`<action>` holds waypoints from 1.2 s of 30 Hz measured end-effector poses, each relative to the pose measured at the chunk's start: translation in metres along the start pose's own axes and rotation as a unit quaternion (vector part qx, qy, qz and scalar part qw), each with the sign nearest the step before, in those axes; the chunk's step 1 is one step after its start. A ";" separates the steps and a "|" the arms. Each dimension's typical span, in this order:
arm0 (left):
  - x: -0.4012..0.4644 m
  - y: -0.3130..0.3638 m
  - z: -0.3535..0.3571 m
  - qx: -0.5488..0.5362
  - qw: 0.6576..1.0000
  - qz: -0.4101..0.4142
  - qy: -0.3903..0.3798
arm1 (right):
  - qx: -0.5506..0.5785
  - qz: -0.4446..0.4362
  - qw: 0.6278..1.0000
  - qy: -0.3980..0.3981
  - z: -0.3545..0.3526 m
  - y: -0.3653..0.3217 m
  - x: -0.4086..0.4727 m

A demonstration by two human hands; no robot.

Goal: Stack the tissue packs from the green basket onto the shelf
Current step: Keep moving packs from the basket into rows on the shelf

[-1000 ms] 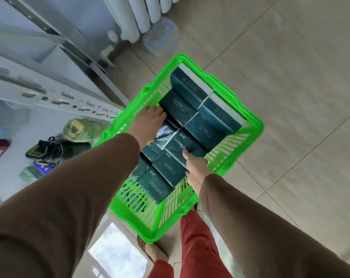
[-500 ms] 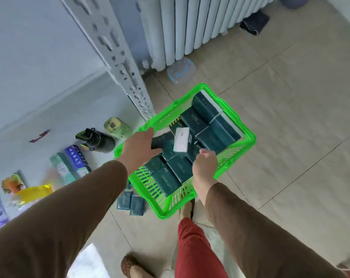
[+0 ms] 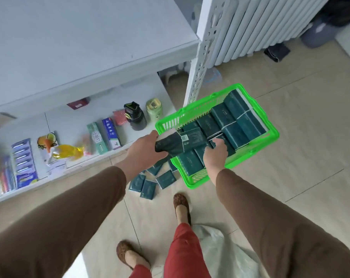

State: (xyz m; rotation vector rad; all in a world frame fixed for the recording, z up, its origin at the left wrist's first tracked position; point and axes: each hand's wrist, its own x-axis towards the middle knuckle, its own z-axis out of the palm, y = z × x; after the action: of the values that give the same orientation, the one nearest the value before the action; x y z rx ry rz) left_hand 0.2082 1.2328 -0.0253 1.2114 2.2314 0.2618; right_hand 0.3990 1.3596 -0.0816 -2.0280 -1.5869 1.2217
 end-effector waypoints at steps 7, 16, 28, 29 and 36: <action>0.018 -0.013 0.038 -0.065 0.995 -0.078 0.018 | -0.216 -0.169 0.950 -0.149 0.082 0.013 0.040; 0.041 -0.030 0.057 -0.130 0.981 -0.131 0.065 | -0.444 -0.166 0.869 -0.142 0.147 0.044 0.095; 0.011 -0.037 0.003 -0.189 0.969 -0.145 0.069 | -0.338 -0.264 0.883 -0.190 0.047 -0.037 0.098; 0.001 -0.041 -0.010 -0.195 0.967 -0.150 0.073 | -0.301 -0.277 0.891 -0.198 0.037 -0.052 0.079; -0.122 -0.112 -0.127 -0.213 0.951 -0.169 0.149 | -0.180 -0.394 0.840 -0.326 0.014 -0.180 -0.098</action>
State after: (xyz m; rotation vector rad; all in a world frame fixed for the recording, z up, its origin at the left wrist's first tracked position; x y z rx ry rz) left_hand 0.1075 1.0819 0.0787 0.5787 2.4176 0.7845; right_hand 0.2671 1.3308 0.0738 -0.8319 -2.7444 1.3655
